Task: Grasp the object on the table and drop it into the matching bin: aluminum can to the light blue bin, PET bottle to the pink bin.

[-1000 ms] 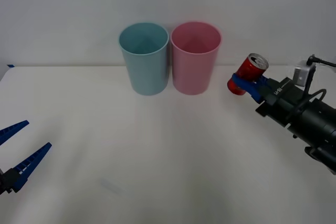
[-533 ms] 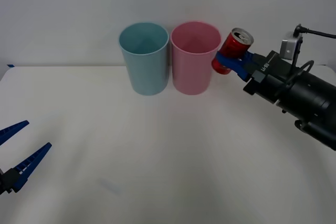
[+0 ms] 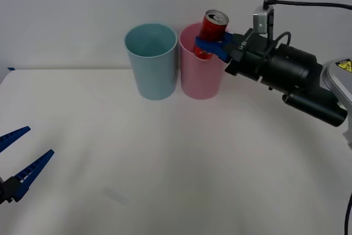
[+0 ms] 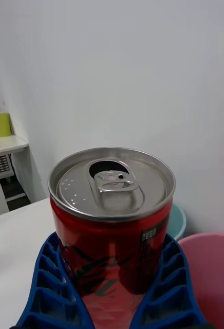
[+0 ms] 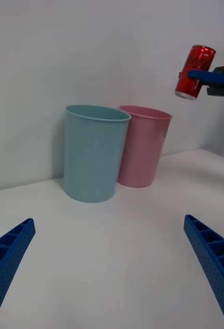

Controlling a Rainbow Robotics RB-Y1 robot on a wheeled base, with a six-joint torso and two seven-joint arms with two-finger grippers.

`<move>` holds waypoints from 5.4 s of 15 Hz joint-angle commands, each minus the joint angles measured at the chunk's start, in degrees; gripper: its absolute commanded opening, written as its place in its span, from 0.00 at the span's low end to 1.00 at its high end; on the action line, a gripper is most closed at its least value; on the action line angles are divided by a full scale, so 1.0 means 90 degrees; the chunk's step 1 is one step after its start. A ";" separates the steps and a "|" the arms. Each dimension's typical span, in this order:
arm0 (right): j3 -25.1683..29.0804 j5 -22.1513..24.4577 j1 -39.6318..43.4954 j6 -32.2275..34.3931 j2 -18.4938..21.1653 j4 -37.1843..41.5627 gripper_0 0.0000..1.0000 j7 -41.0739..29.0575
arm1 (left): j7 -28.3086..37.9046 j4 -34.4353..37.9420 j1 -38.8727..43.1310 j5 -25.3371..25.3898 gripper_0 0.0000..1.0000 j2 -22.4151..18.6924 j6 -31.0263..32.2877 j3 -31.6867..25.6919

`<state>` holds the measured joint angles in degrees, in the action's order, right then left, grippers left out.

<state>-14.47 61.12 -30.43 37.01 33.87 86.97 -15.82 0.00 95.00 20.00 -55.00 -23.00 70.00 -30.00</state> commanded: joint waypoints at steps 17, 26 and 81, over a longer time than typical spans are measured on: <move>-0.1058 0.0982 -0.3113 -0.2042 -0.1967 -0.3667 0.00 -0.0166 | 0.0000 0.0000 0.0000 0.0000 1.00 0.0000 0.0000 0.0000; -0.1536 0.0562 -0.3592 -0.2247 -0.2172 -0.4331 0.40 -0.0078 | 0.0000 0.0000 0.0000 0.0000 1.00 0.0000 0.0000 0.0000; 0.3493 -0.1020 0.5949 0.0829 0.0338 0.1812 1.00 0.2256 | 0.0000 0.0000 0.0000 0.0000 1.00 0.0000 0.0000 0.0000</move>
<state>15.91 51.92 22.43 43.41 37.49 103.29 4.64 0.00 95.00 20.00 -55.00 -23.00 70.00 -30.00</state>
